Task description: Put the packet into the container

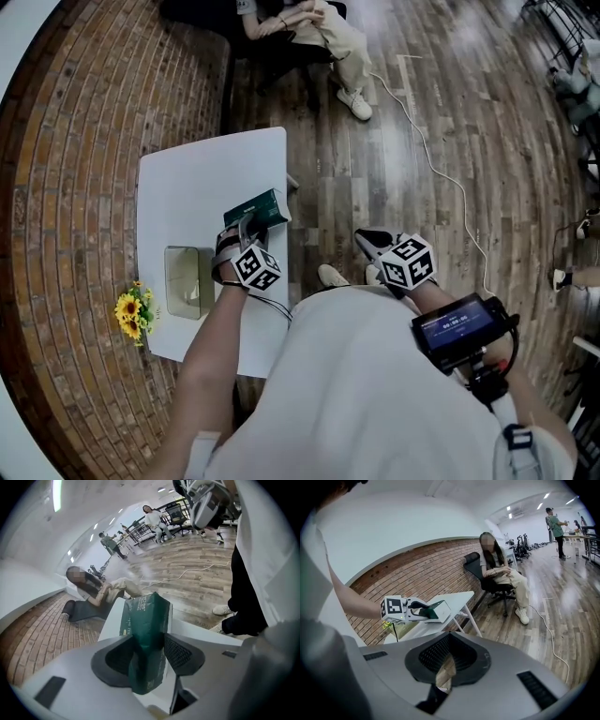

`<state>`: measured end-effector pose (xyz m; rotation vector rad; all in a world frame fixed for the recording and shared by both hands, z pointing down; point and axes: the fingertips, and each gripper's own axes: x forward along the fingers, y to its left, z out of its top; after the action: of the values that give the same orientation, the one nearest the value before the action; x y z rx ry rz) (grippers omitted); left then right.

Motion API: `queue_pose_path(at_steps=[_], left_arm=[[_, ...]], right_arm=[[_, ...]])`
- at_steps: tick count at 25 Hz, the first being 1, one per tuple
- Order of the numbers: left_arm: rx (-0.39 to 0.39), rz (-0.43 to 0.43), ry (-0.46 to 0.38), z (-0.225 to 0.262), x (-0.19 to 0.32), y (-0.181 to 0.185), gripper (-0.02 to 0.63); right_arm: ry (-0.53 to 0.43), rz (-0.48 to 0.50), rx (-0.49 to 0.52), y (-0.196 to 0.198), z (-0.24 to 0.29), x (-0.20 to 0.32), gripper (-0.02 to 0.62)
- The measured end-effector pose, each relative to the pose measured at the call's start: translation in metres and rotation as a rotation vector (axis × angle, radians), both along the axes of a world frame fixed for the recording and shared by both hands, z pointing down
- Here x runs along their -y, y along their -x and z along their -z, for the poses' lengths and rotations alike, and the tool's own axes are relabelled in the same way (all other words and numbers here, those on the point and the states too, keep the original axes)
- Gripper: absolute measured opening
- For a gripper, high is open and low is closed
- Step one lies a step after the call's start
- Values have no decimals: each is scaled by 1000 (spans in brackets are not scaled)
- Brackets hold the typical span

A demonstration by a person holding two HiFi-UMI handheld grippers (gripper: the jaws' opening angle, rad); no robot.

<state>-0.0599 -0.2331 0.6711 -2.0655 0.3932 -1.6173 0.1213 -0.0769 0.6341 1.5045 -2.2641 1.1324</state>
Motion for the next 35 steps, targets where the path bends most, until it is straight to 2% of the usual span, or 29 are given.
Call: queue_pose_path(at_steps=[17,25,35], left_arm=[[-176,275,30,46,-70,29,209],[-225,444,3,68,-102,62,209],[-289,661,-70,109,-118,125,209]], right_arm=[[-12,203,27,39,5,5,6],[-29,344,51,71,6,11,6],[-20,484,76,119,5,12,6]])
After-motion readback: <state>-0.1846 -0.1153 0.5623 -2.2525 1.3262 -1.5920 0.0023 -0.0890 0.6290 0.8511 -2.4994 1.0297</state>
